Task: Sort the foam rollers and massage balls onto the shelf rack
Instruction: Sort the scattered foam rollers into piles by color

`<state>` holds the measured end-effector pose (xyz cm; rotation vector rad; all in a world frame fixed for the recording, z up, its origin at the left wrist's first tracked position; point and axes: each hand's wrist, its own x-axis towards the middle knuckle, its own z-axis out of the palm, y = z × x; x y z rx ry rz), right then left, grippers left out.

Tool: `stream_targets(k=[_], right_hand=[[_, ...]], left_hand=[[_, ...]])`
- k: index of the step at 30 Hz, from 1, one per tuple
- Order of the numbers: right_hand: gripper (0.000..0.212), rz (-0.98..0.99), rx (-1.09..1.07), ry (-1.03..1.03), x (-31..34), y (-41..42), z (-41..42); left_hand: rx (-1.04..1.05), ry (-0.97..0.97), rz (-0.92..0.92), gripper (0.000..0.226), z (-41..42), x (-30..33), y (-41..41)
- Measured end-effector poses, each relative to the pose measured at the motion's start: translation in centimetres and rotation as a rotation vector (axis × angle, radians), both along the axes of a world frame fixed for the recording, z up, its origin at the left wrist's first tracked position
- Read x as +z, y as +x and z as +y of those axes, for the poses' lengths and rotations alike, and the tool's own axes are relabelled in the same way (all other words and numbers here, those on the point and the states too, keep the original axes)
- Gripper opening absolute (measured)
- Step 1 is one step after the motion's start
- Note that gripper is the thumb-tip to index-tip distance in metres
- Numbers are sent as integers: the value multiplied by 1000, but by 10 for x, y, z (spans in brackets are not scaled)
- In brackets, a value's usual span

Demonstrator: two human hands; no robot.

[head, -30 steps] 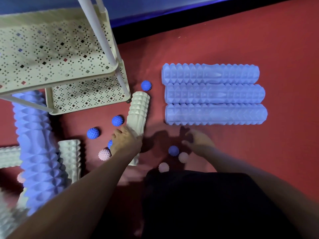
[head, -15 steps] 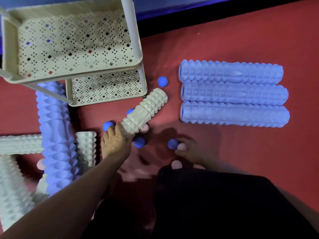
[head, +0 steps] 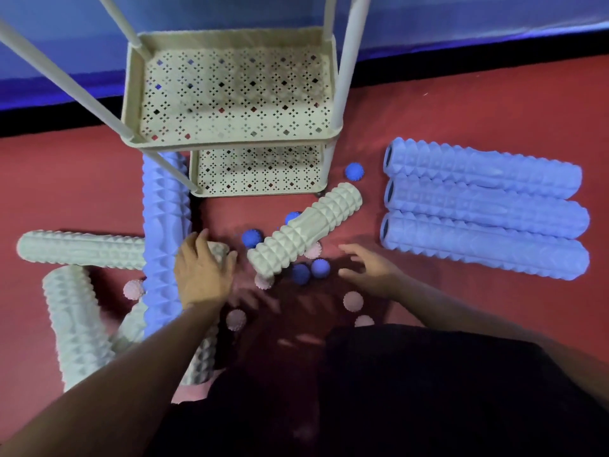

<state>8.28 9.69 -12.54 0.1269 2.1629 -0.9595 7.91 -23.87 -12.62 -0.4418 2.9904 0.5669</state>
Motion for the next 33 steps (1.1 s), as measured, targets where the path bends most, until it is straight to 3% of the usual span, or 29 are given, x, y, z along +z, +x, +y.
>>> stream_targets(k=[3,7,10,14,18,25,28,33], right_hand=[[62,136,159,37,22,-20,-13],[63,290,437,181,56,-49,-31],[66,306,606,275,85,-70,-41],[63,345,758,302,120,-90,-58],[54,299,897,370,166,-98,-86],[69,352,956,413,239,-74,-137],[70,424,956,408,277,-53,-155],[70,528,927,358,342,-19,-175]], left_hand=[[165,-134,22,75,-35,4,9],[465,115,-417,107,-71,3,14],[455,179,-564,123,-86,7,11],[435,55,-581,113,-95,36,6],[404,66,-599,111,-122,80,3],[220,-213,-541,80,-150,212,19],[121,-280,-628,42,-155,279,30],[-112,-434,-807,41,-156,365,59]])
